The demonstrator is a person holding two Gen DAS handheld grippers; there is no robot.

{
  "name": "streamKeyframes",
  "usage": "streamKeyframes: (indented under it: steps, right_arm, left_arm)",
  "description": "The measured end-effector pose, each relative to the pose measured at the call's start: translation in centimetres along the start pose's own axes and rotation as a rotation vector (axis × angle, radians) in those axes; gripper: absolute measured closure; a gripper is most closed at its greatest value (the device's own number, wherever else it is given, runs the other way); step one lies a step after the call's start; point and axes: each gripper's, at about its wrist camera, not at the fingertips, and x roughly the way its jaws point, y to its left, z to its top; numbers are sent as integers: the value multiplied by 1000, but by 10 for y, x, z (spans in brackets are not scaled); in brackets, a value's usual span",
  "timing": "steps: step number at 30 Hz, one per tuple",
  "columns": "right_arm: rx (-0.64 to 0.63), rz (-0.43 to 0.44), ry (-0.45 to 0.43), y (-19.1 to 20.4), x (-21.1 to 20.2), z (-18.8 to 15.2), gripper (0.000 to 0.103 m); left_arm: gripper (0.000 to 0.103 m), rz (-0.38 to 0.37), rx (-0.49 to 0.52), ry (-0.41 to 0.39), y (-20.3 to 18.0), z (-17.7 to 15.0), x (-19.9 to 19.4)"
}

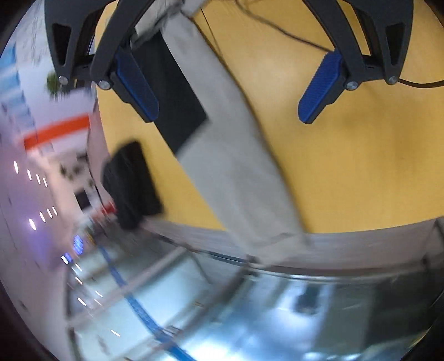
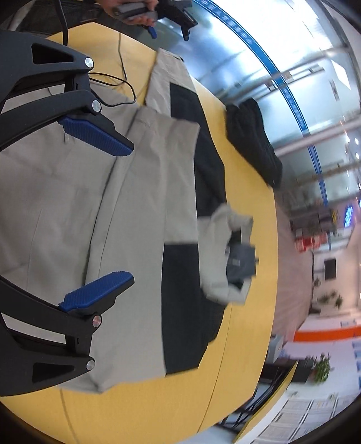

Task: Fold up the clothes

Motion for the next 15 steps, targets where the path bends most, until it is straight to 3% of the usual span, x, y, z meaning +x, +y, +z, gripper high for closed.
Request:
streamKeyframes:
  steps: [3,9,15]
  right_arm:
    - [-31,43,29,31,23,3,16]
    - [-87,104,82,81,59,-2,16]
    - [-75,117,127,95,77,-14,16]
  left_arm:
    - [0,84,-156,3,55,39,16]
    - [3,80,-28,33,58,72,71]
    - [3,90,1,-9,53,84,86]
